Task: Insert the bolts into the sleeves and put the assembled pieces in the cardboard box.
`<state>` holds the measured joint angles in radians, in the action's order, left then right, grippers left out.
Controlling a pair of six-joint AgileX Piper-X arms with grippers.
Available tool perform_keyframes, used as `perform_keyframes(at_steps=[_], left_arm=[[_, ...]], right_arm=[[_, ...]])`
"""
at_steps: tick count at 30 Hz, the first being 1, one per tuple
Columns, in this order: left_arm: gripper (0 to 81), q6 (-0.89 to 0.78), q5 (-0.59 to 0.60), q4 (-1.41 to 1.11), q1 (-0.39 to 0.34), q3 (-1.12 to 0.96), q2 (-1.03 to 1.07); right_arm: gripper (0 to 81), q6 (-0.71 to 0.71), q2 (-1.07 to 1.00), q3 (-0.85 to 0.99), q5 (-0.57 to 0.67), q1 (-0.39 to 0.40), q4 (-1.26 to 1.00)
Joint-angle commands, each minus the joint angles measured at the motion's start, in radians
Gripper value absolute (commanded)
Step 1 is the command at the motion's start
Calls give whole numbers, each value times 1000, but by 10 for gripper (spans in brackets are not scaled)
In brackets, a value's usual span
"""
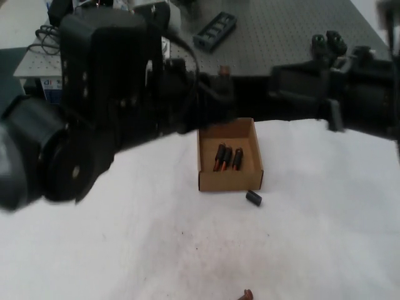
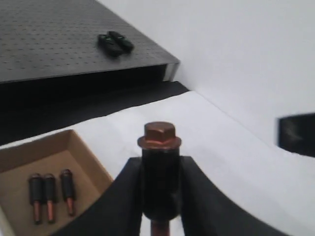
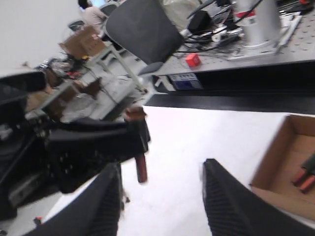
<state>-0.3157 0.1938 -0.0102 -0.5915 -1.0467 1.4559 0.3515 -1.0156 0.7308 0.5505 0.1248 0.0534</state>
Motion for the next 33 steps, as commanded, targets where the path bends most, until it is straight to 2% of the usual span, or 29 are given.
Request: perform_keyframes(at_steps=[1, 4, 9, 12, 18, 23, 25, 30, 33], left_arm=[[7, -15, -29, 30, 11, -31, 31], [7, 9, -29, 165, 34, -193, 191], [7, 110, -37, 444, 38, -559, 502], [7, 166, -91, 604, 38, -767, 679], [7, 203, -124, 742, 39, -1059, 897], [5, 206, -137, 779, 39, -1107, 957], [41, 206, -141, 779, 39, -1107, 963], [216, 197, -141, 781, 39, -1107, 962], [237, 196, -141, 794, 39, -1107, 960]], right_arm=[[372, -115, 60, 3, -24, -104, 218], [372, -186, 66, 3, -108, -149, 415], [372, -289, 66, 3, -292, -155, 624], [372, -304, 66, 3, -317, -155, 660], [372, -304, 59, 3, -330, -155, 664], [372, -352, -10, 3, -380, -122, 681], [372, -372, -70, 3, -397, -98, 662], [372, -404, -250, 24, -406, -39, 571], [372, -437, -381, 76, -407, -11, 529]])
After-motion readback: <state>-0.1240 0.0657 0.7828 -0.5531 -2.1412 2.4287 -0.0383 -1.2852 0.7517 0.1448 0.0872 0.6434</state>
